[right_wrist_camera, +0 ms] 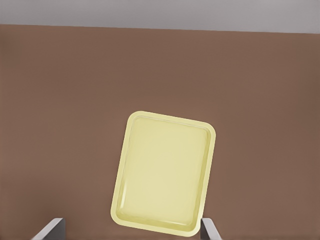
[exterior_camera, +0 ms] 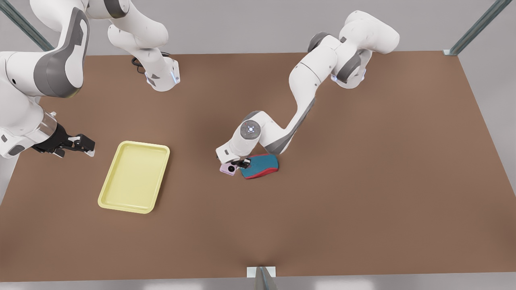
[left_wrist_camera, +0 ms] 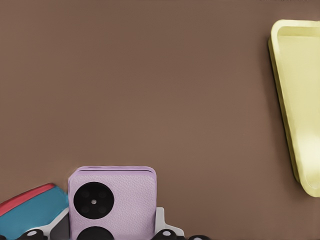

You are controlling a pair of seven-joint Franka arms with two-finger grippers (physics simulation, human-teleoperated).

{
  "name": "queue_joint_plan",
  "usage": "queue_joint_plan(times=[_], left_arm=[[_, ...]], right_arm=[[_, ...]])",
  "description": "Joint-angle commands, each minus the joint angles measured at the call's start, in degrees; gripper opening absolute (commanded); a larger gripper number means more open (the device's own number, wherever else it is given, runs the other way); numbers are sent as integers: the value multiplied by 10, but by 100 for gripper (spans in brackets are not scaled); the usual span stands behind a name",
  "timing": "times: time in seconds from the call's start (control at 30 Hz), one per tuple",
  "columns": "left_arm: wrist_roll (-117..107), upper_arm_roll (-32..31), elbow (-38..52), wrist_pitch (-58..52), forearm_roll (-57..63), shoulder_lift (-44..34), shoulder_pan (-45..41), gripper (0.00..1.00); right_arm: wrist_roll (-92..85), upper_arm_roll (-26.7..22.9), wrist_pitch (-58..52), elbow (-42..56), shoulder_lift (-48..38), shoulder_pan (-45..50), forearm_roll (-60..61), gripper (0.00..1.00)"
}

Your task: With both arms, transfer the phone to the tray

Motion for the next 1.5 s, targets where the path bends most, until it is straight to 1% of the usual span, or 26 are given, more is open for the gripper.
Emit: queue_joint_plan(times=[0.0,0.1,0.23,0.27,0.3,0.43,0.47,0.5,0.53,0.57,0.6,0.63,0.7,0.73,0.77,0.83,0.87,0.9,0.93,0.97,1.0,1.13,1.2,1.27,1.33,1.47], left_arm=[[-291,-4,3,102,0,12,-10,80],[-290,-3,28,119,1,39,-16,80],[-287,-1,29,136,2,67,-31,80],[-286,-1,29,136,2,68,-32,96],[-290,-3,29,137,2,69,-32,100],[-291,-4,29,142,2,68,-32,100],[-289,-1,23,101,2,55,-31,100],[-273,4,21,-12,2,25,-17,100],[-211,4,20,-129,1,-4,24,100],[-112,18,19,-233,3,-31,72,100],[-10,50,19,-340,2,-71,117,100],[49,77,19,-399,4,-100,149,100],[148,180,19,-479,2,-157,150,100],[187,209,19,-496,2,-177,151,100],[204,185,-37,-494,3,-244,200,100],[247,25,-136,-480,126,-373,335,100],[258,15,-196,-459,141,-439,366,100],[274,10,-250,-420,148,-485,383,100],[279,10,-251,-418,150,-489,383,100],[285,10,-253,-422,149,-514,385,100],[298,11,-281,-415,143,-536,388,100],[308,12,-261,-444,142,-521,386,100],[309,12,-261,-460,142,-515,386,100],[309,14,-261,-459,143,-504,386,100],[305,16,-261,-459,142,-499,387,100],[305,17,-261,-459,142,-496,387,100]], right_arm=[[0,0,0,0,0,0,0,100],[0,0,0,0,0,0,1,100],[0,0,0,0,0,0,0,100],[0,0,0,0,0,0,1,100],[0,0,0,0,-1,0,0,100],[1,0,1,-1,0,1,6,100],[0,1,0,0,3,1,10,100],[-2,1,-6,1,-3,1,9,100],[0,9,-9,0,-9,3,0,100],[0,11,-58,-2,-2,3,0,100],[0,11,-114,2,-6,6,10,100],[0,13,-113,2,-6,6,13,100],[18,52,-75,-1,7,27,13,100],[77,56,-42,-9,11,44,13,100],[129,60,-32,-14,18,78,18,100],[225,60,1,-23,29,134,29,100],[254,60,6,-23,35,154,30,100],[288,60,38,-47,37,169,30,100],[322,61,79,-95,28,178,28,100],[333,61,92,-98,34,195,29,100],[354,61,108,-111,37,200,28,100],[460,61,170,-185,37,215,29,100],[476,62,194,-230,37,222,29,100],[504,62,245,-255,47,229,29,100],[511,62,324,-300,62,236,33,100],[548,62,406,-292,135,251,32,100]])
